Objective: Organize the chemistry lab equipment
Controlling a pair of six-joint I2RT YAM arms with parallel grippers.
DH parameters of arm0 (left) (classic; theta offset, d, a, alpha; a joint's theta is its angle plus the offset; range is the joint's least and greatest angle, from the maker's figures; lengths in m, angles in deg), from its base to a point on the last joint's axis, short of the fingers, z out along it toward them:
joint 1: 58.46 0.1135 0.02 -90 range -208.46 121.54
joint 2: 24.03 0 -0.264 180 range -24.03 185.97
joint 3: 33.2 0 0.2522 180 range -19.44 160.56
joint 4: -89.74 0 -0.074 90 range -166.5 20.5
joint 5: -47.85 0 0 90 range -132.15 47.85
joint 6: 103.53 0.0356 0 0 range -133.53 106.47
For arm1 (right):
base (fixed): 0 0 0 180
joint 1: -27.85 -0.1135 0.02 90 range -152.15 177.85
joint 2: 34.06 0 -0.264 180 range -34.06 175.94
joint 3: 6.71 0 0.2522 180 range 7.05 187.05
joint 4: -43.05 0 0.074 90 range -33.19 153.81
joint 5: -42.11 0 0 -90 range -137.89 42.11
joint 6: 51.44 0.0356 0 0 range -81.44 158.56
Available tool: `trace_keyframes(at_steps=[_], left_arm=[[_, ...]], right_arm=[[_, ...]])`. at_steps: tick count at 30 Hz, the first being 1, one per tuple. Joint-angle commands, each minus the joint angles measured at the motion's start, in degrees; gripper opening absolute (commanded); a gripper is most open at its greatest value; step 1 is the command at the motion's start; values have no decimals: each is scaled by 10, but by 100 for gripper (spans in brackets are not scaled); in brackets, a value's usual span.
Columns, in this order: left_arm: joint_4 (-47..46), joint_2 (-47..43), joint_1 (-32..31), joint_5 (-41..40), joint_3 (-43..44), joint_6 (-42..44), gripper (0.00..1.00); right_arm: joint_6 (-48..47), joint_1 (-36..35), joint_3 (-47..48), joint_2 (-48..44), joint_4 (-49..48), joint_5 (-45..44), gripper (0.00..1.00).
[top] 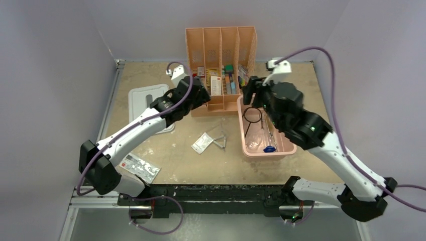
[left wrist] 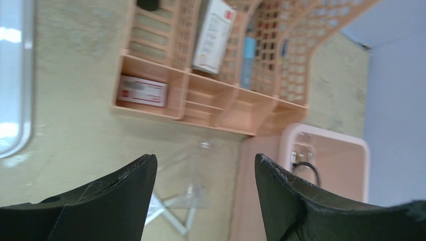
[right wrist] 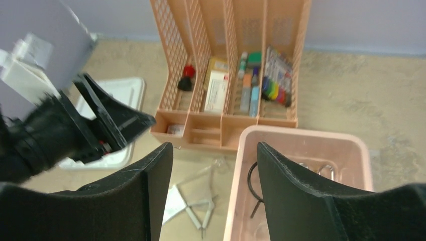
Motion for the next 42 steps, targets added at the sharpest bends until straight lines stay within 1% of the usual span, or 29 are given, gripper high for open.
trace_keyframes(at_steps=[1, 8, 9, 10, 13, 15, 17, 18, 20, 23, 25, 27, 30, 33, 36, 39, 42], left_arm=[[24, -42, 49, 12, -56, 3, 71], [42, -106, 162, 59, -131, 3, 71], [49, -115, 175, 53, -137, 3, 70], [59, -124, 187, 38, -140, -1, 70], [100, -152, 217, -17, -147, -19, 70], [104, -174, 234, -29, -156, -23, 70], [103, -193, 242, -37, -161, -22, 70], [106, -198, 245, -41, -161, -20, 70], [113, -203, 247, -40, -159, -15, 70], [121, -209, 247, -37, -168, -20, 70], [142, -220, 247, -66, -174, -39, 72], [150, -238, 247, -90, -188, -57, 73], [147, -264, 247, -105, -202, -60, 74], [163, -279, 247, -124, -202, -59, 74], [165, -287, 247, -133, -204, -46, 74], [166, -286, 247, -132, -202, -30, 75], [164, -285, 247, -126, -202, -17, 75]], right_arm=[[34, 1, 14, 53, 21, 67, 64], [116, 4, 28, 174, 50, 167, 63], [119, 3, 28, 202, 44, 180, 62], [119, 4, 27, 223, 32, 173, 62], [123, 3, 37, 288, 10, 186, 58], [144, 2, 49, 332, -2, 191, 56], [167, 0, 63, 372, -9, 192, 53], [180, -4, 71, 391, -11, 185, 50], [208, -15, 89, 428, -6, 151, 46], [275, -43, 127, 482, 44, 66, 45], [322, -56, 142, 512, 72, 33, 45], [359, -60, 148, 527, 88, 24, 45], [425, -60, 144, 537, 117, 22, 43], [470, -59, 133, 541, 131, 12, 41], [515, -55, 134, 559, 151, 6, 42], [546, -45, 144, 583, 173, 6, 42], [547, -40, 147, 592, 167, 1, 43]])
